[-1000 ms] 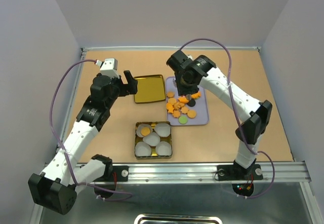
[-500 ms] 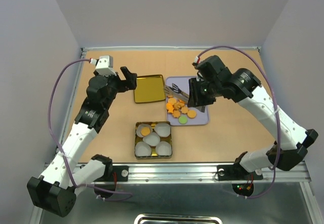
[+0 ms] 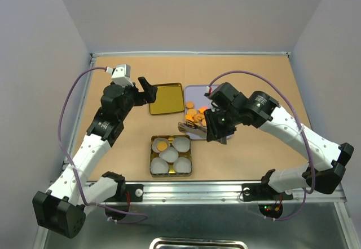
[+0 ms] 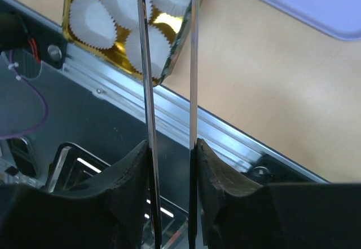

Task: Pack the cookies

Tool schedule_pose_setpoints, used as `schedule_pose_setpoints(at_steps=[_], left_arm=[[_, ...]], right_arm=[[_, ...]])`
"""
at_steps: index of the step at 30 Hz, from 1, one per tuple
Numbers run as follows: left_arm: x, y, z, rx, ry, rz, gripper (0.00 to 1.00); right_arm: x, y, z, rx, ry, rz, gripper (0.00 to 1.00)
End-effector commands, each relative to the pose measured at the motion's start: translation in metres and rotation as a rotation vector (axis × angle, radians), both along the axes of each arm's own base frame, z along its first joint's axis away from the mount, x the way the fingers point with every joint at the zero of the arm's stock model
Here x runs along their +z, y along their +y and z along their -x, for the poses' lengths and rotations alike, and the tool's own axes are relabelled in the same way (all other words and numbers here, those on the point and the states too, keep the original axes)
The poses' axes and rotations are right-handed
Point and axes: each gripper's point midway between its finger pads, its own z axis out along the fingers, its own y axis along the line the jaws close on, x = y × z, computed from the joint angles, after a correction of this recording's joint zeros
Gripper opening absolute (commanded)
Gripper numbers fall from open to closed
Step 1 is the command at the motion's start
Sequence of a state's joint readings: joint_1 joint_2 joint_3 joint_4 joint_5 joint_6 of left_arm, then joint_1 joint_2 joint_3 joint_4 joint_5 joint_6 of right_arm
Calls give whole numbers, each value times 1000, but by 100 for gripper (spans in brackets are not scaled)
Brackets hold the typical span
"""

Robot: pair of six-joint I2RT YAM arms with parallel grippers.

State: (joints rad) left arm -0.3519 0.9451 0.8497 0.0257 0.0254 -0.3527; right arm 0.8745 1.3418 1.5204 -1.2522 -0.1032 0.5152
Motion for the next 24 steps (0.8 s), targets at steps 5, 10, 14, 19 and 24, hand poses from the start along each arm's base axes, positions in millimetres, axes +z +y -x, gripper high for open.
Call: schedule_pose_setpoints(at_steps=[5,10,14,19,24], left_arm=[[13,-3,5,-18,-48,39,99],[11,-2,6,-14,-47,35,99],[8,-2,7,-18,-40,28,99],[7,-1,7,-21,-41,14,99],[7,-1,6,-23,-43,0,99]], right_arm=[[-7,37,30,73,-9,-36,31],[-17,36,30,66,0,-11,31],[-25,36,27,42,-2,20,31],[-32,36,27,35,11,38,31],[-34,34,29,24,11,47,32]])
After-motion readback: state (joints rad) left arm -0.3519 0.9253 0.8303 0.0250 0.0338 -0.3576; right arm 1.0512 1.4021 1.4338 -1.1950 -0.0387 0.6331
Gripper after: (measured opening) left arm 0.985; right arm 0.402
